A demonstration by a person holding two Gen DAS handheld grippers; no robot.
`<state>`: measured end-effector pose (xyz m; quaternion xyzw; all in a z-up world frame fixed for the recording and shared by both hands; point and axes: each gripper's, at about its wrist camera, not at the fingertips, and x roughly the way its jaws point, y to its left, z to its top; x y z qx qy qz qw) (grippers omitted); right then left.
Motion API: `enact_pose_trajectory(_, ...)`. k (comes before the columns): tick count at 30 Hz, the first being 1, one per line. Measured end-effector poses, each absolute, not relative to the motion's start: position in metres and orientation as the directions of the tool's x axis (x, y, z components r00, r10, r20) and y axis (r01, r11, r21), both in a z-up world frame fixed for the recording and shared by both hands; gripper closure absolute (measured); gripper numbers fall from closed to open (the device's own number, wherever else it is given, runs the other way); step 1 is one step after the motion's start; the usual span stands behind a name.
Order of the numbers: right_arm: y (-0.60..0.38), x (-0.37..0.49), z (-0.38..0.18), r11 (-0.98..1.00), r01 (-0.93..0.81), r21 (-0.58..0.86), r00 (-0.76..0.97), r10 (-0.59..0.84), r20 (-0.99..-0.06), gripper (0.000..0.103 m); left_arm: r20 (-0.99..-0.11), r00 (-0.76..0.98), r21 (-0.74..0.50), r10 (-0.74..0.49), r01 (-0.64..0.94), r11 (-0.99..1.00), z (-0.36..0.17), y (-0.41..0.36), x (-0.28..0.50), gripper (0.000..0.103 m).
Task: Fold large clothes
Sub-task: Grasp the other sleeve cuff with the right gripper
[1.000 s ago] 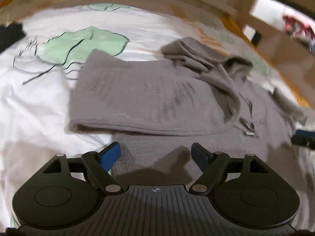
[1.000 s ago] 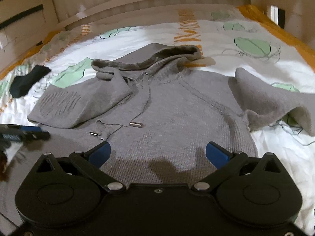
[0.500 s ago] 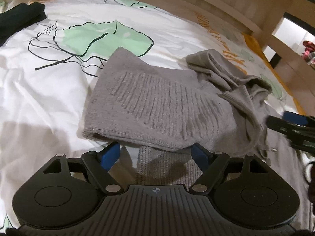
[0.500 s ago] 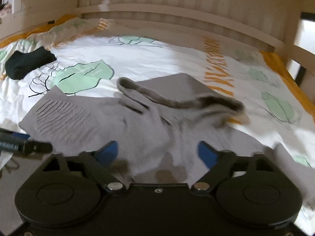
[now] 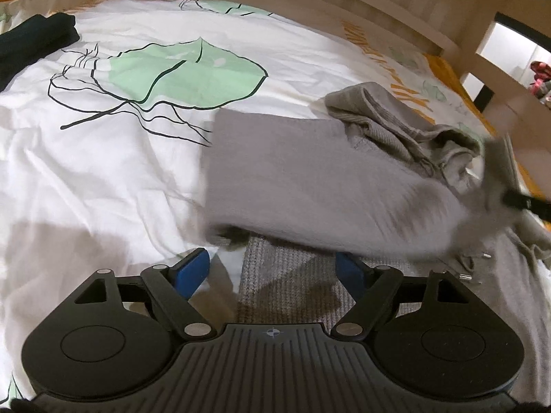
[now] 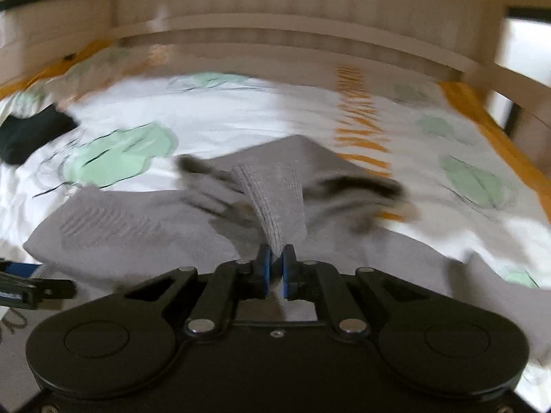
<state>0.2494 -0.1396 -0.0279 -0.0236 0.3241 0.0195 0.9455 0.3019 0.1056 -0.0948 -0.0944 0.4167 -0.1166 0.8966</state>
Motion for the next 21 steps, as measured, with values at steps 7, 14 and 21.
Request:
enact_pose_trajectory(7, -0.206, 0.241, -0.074, 0.984, 0.092, 0.153, 0.668, 0.052, -0.742, 0.055, -0.724, 0.629, -0.259, -0.282, 0.131, 0.957, -0.095, 0.105, 0.303, 0.023)
enact_pose_trajectory(14, -0.234, 0.239, -0.077, 0.929, 0.172, 0.328, 0.706, 0.116, -0.699, 0.036, -0.727, 0.630, -0.245, -0.272, 0.132, 0.960, -0.096, 0.102, 0.302, 0.023)
enact_pose_trajectory(21, -0.230, 0.237, -0.060, 0.954, 0.130, 0.269, 0.773, 0.073, -0.631, 0.090, -0.726, 0.643, -0.230, -0.244, 0.106, 0.967, -0.091, 0.103, 0.300, 0.023)
